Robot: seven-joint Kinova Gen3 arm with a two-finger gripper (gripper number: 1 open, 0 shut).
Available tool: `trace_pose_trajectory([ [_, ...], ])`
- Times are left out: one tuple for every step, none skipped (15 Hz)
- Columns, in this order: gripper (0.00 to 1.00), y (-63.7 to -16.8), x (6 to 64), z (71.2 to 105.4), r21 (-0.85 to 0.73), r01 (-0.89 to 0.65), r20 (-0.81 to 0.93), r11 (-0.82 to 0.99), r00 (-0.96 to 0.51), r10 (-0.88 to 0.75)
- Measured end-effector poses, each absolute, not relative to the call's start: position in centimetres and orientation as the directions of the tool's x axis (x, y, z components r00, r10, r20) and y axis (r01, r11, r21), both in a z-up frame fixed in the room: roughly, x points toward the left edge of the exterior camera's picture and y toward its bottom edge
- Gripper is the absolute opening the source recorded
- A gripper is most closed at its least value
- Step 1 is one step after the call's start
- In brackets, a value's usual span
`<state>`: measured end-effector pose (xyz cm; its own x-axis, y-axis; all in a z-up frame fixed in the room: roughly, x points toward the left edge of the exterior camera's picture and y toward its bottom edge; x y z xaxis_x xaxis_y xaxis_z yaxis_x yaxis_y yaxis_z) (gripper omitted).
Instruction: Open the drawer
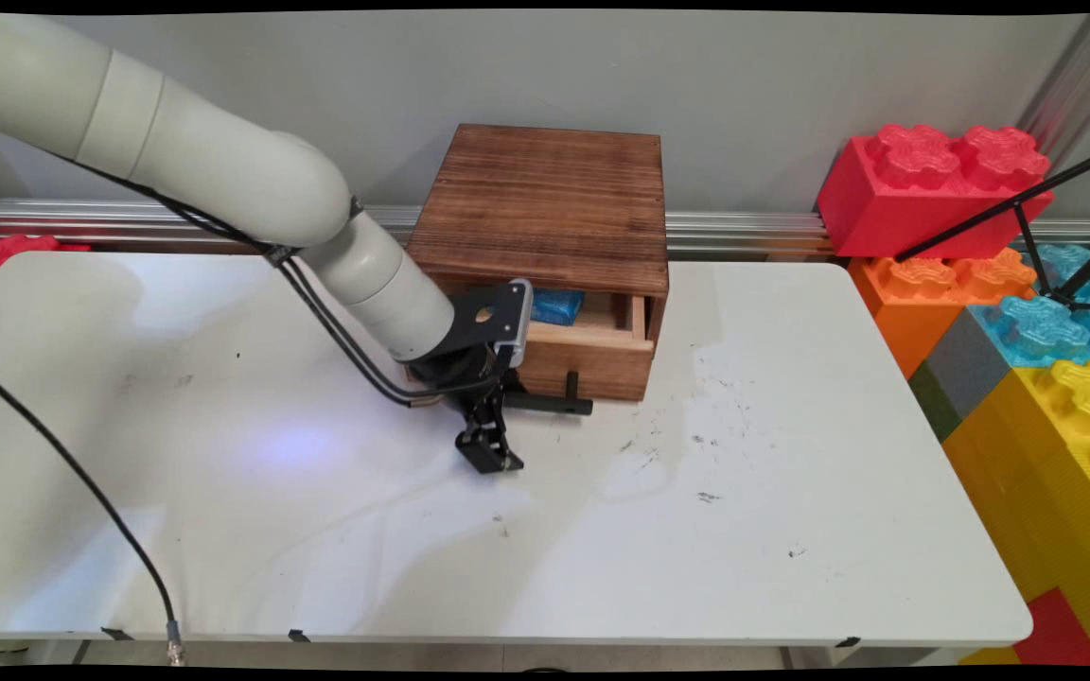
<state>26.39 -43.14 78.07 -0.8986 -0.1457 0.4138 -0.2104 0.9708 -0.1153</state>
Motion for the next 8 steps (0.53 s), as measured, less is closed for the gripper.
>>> trace_pose_trajectory([
  [1.00, -42.4, 26.3, 78.2, -0.108, -0.210, 0.415, 0.972, -0.898, -0.148],
  [1.00, -41.7, 26.2, 78.2, -0.101, -0.209, 0.417, 0.973, -0.897, -0.149],
  [1.00, -41.0, 26.1, 78.3, -0.095, -0.207, 0.418, 0.974, -0.896, -0.150],
  [1.00, -40.4, 26.0, 78.4, -0.090, -0.206, 0.419, 0.974, -0.895, -0.151],
  [1.00, -39.8, 26.0, 78.4, -0.086, -0.205, 0.420, 0.975, -0.895, -0.151],
  [1.00, -39.5, 25.9, 78.5, -0.083, -0.204, 0.421, 0.975, -0.894, -0.151],
  [1.00, -38.9, 25.9, 78.5, -0.080, -0.202, 0.423, 0.976, -0.894, -0.150],
  [1.00, -38.3, 25.8, 78.5, -0.076, -0.200, 0.425, 0.977, -0.893, -0.149],
])
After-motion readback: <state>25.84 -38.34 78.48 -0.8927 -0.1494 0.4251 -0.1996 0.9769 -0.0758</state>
